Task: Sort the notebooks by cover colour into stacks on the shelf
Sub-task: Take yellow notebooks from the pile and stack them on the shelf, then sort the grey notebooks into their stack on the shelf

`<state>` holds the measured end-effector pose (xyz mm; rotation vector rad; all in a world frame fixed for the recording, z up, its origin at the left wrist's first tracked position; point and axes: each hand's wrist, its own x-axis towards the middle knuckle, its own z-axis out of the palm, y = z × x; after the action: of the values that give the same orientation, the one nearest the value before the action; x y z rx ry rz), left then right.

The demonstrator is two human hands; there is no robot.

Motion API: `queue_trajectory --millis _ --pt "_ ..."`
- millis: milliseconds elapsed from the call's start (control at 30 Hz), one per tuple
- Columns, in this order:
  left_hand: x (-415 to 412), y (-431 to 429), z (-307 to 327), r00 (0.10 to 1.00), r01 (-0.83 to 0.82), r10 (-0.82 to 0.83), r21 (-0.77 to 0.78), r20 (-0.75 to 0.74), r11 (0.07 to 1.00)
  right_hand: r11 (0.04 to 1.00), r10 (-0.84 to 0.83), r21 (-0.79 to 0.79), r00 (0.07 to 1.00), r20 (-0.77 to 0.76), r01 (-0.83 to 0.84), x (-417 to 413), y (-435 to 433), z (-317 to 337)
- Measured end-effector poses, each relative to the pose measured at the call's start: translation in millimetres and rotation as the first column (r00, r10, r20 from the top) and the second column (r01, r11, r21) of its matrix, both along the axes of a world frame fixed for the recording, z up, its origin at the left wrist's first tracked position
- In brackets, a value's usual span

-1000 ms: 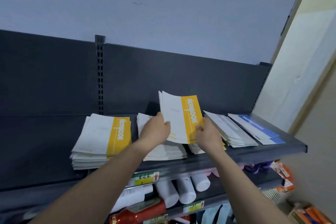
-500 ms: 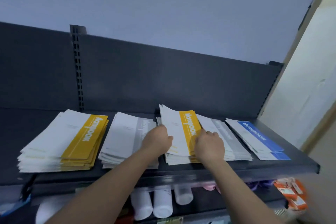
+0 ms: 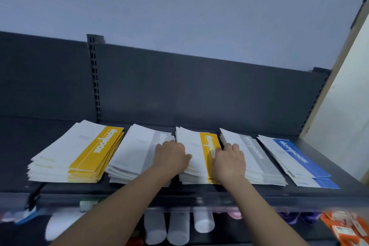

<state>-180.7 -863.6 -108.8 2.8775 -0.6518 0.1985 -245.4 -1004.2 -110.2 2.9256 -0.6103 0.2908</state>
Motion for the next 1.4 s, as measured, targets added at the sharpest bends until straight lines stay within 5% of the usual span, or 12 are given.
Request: queue_trajectory --millis 467,1067,1400 --pt "7 124 22 0.939 -0.187 0.153 0.084 0.306 0.979 0.889 0.386 0.129 0.871 0.305 -0.439 49 91 16" --pt "-27 420 33 0.727 -0.645 0.556 0.124 0.403 0.754 0.547 0.805 0.073 0.549 0.225 -0.834 87 375 26" --pt "-28 576 31 0.675 -0.716 0.635 0.129 0.375 0.685 0.501 0.842 0.104 0.511 0.174 -0.859 103 536 23"
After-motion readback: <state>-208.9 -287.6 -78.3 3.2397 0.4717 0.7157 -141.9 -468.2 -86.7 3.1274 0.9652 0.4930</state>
